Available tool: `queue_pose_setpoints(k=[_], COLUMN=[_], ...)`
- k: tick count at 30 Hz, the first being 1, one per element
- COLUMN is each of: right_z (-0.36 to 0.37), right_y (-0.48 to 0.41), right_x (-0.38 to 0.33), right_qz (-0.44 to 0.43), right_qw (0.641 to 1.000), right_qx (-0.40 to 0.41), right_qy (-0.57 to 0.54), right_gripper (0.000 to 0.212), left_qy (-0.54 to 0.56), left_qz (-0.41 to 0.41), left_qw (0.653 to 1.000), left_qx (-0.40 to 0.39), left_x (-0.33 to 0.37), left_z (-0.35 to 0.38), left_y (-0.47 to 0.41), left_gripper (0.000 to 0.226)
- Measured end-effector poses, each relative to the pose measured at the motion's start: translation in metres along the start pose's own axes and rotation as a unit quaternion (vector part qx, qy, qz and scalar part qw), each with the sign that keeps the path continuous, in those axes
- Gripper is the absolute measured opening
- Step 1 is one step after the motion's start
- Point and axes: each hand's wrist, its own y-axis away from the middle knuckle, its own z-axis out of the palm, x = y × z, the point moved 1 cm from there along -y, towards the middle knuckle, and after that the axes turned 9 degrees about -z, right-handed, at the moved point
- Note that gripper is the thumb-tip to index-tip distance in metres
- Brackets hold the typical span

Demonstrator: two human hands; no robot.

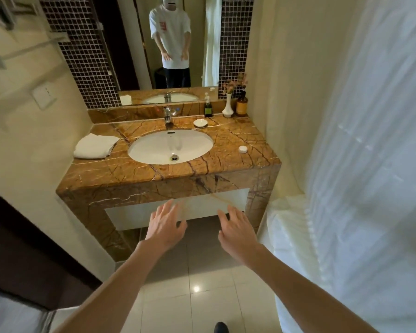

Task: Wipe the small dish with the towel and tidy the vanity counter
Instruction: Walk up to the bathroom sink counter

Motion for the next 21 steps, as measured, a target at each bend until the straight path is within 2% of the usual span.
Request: queue_pose_setpoints(k=[8, 21], right_z=[-0.015, 0.012], right_y=[-0.091, -0.221], right_x=[0.085, 0.149], right_qz=[0.001, -0.007], right_qw=[1.0, 1.0], right_qx=[0.023, -0.014], right_qy=[0.001, 0.006], right_gripper=[0.052, 0.054], left_qy=[0.005, -0.006], left_qz=[-0.006, -0.012], left_qw=[1.0, 1.0], left_qx=[0.007, 0.003], left_x=[0.064, 0.063], left_z=[0.003, 0.021], left_y=[-0.113, -0.256], left_gripper=[0.062, 0.06])
